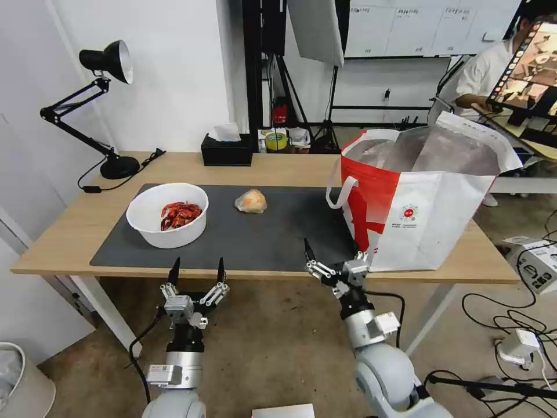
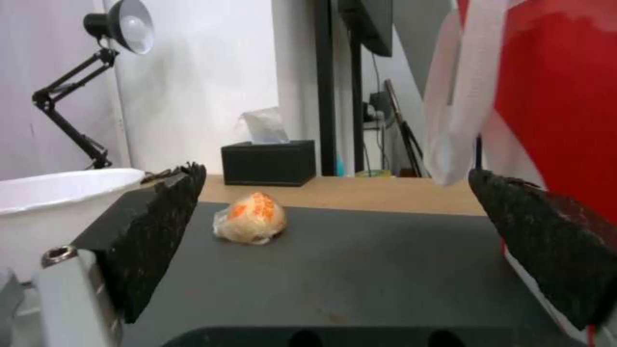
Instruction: Pick up the trash from the table and place it into the takeout bag.
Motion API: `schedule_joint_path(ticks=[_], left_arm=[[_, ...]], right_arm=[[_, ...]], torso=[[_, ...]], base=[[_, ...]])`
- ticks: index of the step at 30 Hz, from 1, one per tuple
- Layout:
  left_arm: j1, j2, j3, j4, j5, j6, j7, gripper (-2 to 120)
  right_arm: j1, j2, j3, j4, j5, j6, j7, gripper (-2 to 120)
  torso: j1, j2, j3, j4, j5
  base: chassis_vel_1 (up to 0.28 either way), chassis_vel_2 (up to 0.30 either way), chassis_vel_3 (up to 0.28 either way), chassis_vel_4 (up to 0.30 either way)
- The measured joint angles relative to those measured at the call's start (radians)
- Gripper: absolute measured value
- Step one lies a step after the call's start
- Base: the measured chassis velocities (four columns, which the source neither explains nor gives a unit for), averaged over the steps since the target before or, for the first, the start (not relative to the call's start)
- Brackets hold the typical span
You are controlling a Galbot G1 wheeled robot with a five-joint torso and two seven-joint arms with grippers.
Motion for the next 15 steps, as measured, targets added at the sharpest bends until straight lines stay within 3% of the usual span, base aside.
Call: schedule_joint_path(ticks=[15], left_arm=[[-0.009, -0.011, -0.013, 0.007, 0.002, 0.000, 0.000, 100]], right_arm=[[0.304, -0.037, -0.130, -0.134, 0.186, -0.158, 0.034, 100]], torso=[[0.000, 0.000, 0.000, 0.0001, -0.0001]], base=[[0.000, 0.000, 0.000, 0.000]])
